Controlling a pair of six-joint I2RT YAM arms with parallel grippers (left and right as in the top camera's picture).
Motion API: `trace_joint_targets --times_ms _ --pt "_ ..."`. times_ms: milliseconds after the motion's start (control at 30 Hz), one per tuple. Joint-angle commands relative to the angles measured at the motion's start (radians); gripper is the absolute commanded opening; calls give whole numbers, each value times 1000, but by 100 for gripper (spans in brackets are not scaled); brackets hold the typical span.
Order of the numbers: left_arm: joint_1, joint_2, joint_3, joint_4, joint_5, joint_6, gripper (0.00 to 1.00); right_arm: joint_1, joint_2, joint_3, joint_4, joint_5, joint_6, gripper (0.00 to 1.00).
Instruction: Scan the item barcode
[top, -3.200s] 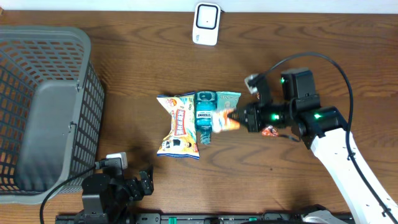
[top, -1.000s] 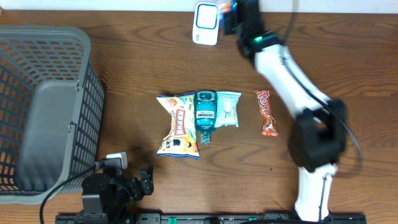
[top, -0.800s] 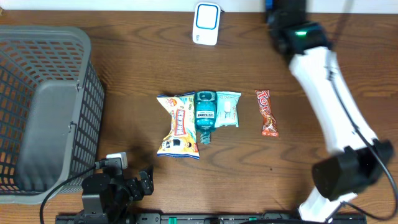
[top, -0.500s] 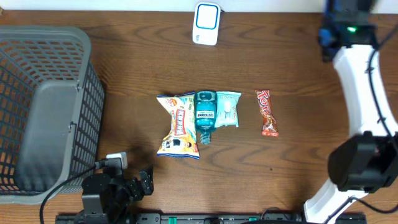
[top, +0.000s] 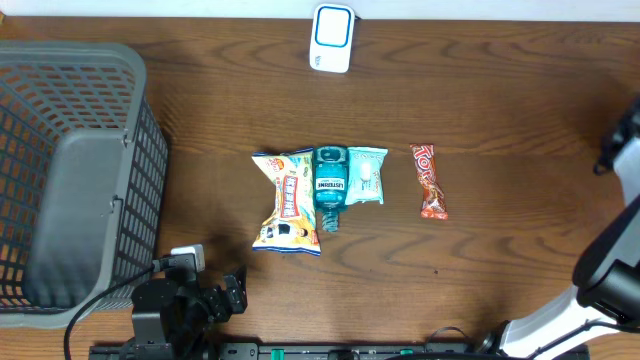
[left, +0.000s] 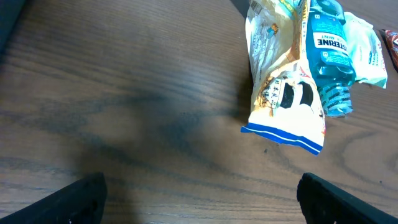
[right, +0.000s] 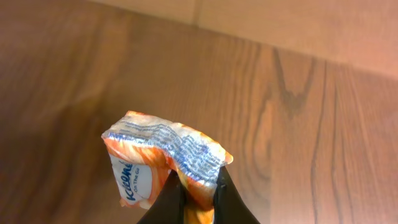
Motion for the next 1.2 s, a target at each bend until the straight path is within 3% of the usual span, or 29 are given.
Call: trace_joint_targets --times_ms 0,233,433,533,633,667,833,1000,1167 --pt "-4 1 3 -11 8 6 98 -68 -7 -47 37 -77 34 1" --pt "-4 1 3 -11 9 6 98 -186 -7 -109 56 -150 64 1" --pt "-4 1 3 -11 8 6 98 -217 -8 -109 54 -157 29 18" --pt "-4 1 3 -11 8 6 98 -216 -15 -107 53 -158 3 43" --pt "-4 1 3 -11 8 6 98 -215 -42 -106 56 -172 3 90" --pt "-4 1 3 -11 8 6 98 -215 -70 -104 58 -211 3 99" --pt "-4 1 3 -11 8 6 98 -208 -220 -101 80 -523 28 99" --pt "-4 1 3 -11 9 6 98 -175 -356 -101 88 -981 178 99" --pt "-4 1 3 -11 8 6 98 -100 -441 -101 94 -1261 285 99"
